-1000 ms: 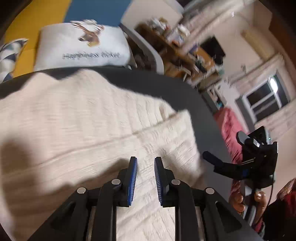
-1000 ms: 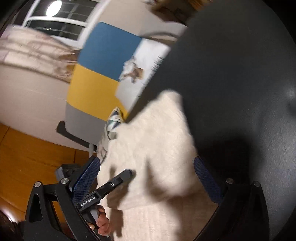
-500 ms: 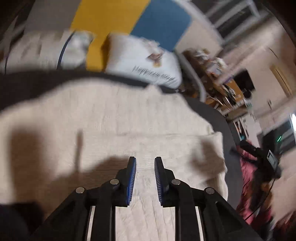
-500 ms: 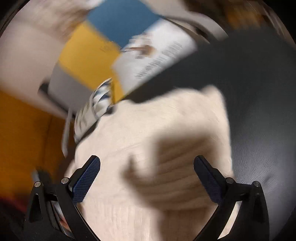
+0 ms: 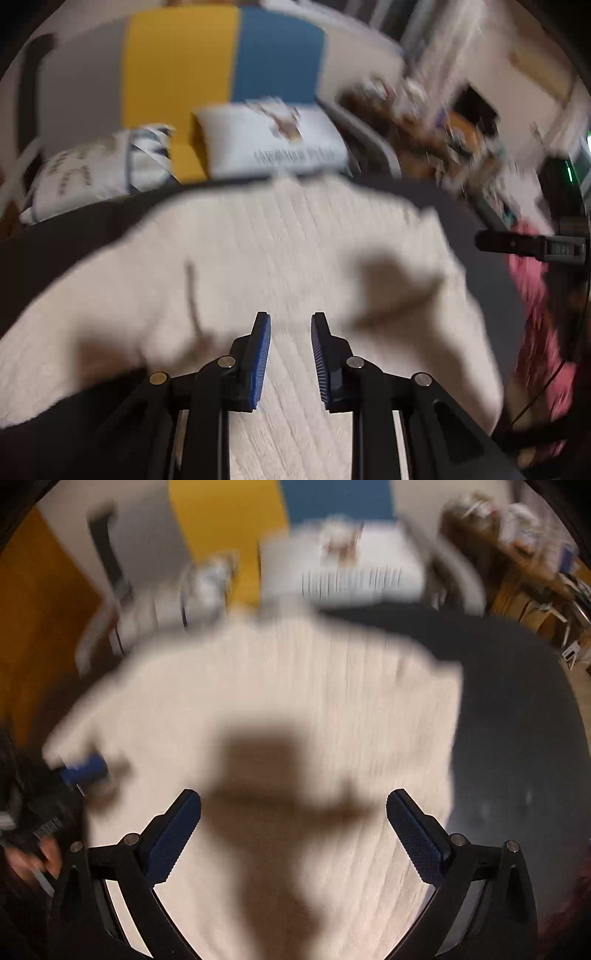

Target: Fold clothes

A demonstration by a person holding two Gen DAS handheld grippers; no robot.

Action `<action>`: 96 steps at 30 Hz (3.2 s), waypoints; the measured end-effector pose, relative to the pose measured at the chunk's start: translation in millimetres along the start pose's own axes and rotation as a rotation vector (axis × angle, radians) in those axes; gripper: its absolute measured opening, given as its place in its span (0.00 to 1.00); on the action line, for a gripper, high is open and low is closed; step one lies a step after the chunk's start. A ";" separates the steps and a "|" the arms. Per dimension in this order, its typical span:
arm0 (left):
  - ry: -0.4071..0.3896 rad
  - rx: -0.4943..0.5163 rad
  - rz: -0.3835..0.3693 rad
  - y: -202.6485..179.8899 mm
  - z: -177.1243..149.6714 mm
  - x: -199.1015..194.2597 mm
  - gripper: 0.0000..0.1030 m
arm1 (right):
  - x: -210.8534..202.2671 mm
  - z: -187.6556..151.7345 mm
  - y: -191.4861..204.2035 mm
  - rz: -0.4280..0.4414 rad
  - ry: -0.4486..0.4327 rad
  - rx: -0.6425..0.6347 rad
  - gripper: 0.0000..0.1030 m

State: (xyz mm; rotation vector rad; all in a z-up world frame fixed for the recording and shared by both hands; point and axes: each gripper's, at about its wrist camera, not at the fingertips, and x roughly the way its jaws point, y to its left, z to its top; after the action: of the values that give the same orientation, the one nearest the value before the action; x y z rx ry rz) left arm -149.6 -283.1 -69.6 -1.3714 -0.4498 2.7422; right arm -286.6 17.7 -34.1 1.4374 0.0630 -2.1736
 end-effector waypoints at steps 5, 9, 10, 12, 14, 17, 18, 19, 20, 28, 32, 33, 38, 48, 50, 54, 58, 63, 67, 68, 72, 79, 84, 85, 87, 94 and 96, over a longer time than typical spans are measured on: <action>0.012 -0.238 -0.001 56.4 -24.5 -9.6 0.22 | 30.4 -2.5 -12.4 0.003 -0.002 0.081 1.00; 0.022 -0.475 -0.021 140.8 -76.5 -34.0 0.22 | 93.6 -29.7 -10.7 0.009 0.209 0.118 1.00; -0.003 -0.529 -0.004 164.3 -86.3 -46.8 0.22 | 81.9 -23.7 -2.2 0.061 0.156 0.114 1.00; -0.053 -0.633 0.056 213.5 -102.8 -76.8 0.22 | 59.4 -12.1 14.5 0.162 0.052 0.108 1.00; -0.116 -0.754 0.098 265.3 -118.2 -110.9 0.22 | 58.8 -10.4 22.9 0.235 0.016 0.138 1.00; -0.171 -0.895 0.167 325.8 -142.7 -149.2 0.22 | 58.1 -7.9 35.5 0.344 -0.038 0.183 1.00; -0.171 -0.909 0.197 337.9 -149.6 -154.7 0.23 | 57.8 -7.1 39.7 0.380 -0.056 0.199 1.00; -0.171 -0.927 0.223 349.6 -156.5 -159.7 0.23 | 57.6 -6.3 43.9 0.417 -0.074 0.214 1.00; -0.171 -0.966 0.228 359.1 -164.1 -161.3 0.23 | 57.8 -5.8 48.1 0.451 -0.090 0.228 1.00; -0.214 -1.229 0.138 404.3 -194.5 -144.0 0.23 | 77.2 -17.6 74.4 0.468 -0.068 0.217 1.00; -0.231 -1.269 0.121 407.3 -194.0 -129.6 0.24 | 74.5 -16.5 85.5 0.466 -0.069 0.189 1.00; -0.247 -1.281 0.124 409.4 -195.9 -131.5 0.25 | 73.9 -16.2 88.3 0.466 -0.069 0.182 1.00; -0.294 -1.318 0.135 411.1 -198.7 -129.3 0.26 | 73.9 -13.5 99.6 0.513 -0.057 0.162 1.00; -0.391 -1.485 0.102 430.5 -215.1 -139.8 0.06 | 117.2 -11.7 99.6 0.636 0.051 0.258 1.00; -0.389 -1.457 0.143 429.0 -211.9 -140.3 0.06 | 120.3 -14.0 98.0 0.619 0.054 0.253 1.00; -0.428 -1.335 0.184 414.0 -190.7 -145.3 0.05 | 126.3 -18.5 94.9 0.587 0.061 0.244 1.00; -0.461 -1.119 0.178 377.2 -149.3 -154.8 0.04 | 123.2 -18.6 87.7 0.592 0.048 0.235 1.00; -0.491 -0.868 0.067 311.5 -82.5 -156.1 0.04 | 126.0 -17.4 65.1 0.678 0.025 0.360 1.00; -0.482 -0.720 -0.032 254.2 -32.5 -139.4 0.04 | 130.5 -21.6 51.3 0.718 0.032 0.419 1.00; -0.475 -0.686 -0.055 240.8 -20.0 -133.1 0.04 | 131.0 -23.1 48.8 0.722 0.035 0.425 1.00; -0.446 -0.551 -0.144 187.0 29.5 -107.2 0.04 | 130.2 -29.4 37.2 0.724 0.035 0.449 1.00; -0.339 -0.407 -0.192 85.0 47.2 -69.6 0.04 | 122.7 -34.2 16.6 0.771 0.019 0.479 1.00; -0.218 -0.332 -0.202 31.5 53.4 -8.0 0.04 | 108.6 -37.2 3.1 0.811 -0.021 0.466 1.00; -0.193 -0.321 -0.197 23.3 51.9 3.6 0.04 | 105.1 -37.1 1.9 0.805 -0.028 0.452 1.00; -0.154 -0.305 -0.195 12.1 47.9 22.2 0.04 | 98.4 -37.1 -0.7 0.793 -0.041 0.425 1.00; -0.072 -0.273 -0.185 -4.5 38.0 63.7 0.04 | 87.6 -39.9 -7.7 0.704 -0.061 0.376 0.74; -0.061 -0.271 -0.184 -4.1 36.5 68.9 0.04 | 88.9 -40.7 -8.0 0.719 -0.073 0.387 0.71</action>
State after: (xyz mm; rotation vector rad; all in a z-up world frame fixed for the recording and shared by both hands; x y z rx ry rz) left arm -220.7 -276.4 -101.3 -1.2250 -0.9315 2.6518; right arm -282.1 2.0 -130.9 1.2938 -0.8135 -1.6722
